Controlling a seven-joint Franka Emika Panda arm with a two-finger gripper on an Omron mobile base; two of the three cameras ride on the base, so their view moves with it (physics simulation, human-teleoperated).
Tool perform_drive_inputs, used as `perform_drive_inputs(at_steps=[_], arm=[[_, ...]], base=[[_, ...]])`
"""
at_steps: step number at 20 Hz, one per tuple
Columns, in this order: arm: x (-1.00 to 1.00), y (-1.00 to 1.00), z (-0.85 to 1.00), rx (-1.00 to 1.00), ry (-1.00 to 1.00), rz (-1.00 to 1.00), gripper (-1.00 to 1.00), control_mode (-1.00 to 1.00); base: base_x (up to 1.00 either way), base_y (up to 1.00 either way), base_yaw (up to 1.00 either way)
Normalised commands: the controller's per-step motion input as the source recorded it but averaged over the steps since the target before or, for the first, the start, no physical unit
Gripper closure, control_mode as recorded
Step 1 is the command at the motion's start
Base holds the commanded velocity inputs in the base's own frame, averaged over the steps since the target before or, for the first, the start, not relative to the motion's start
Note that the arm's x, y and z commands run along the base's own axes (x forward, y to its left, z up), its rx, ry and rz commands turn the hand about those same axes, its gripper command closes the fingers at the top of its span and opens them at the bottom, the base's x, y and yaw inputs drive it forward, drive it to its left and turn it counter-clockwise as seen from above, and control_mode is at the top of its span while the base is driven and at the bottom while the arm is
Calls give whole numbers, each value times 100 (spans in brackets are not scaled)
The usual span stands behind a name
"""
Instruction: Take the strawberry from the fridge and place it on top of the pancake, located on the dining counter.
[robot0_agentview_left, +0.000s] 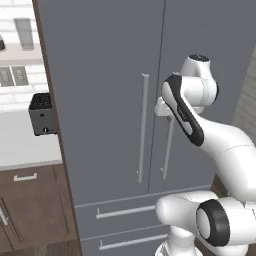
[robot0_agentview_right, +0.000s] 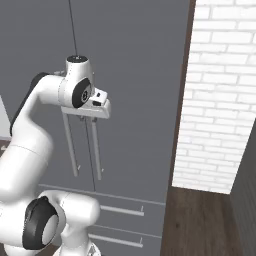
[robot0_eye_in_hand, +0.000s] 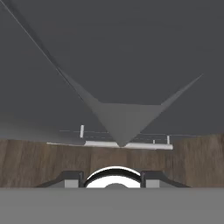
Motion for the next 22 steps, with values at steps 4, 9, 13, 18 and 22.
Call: perform_drive_inputs(at_steps=[4,9,13,18,22], arm=[[0,0,0,0,0,0,-100,100],[0,0,0,0,0,0,-100,100],[0,0,0,0,0,0,-100,100],[0,0,0,0,0,0,-100,100],[0,0,0,0,0,0,-100,100]], base=[[-15,0,0],[-63,12,0],[-26,48,5],[-2,33,0],[-41,-11,-11]])
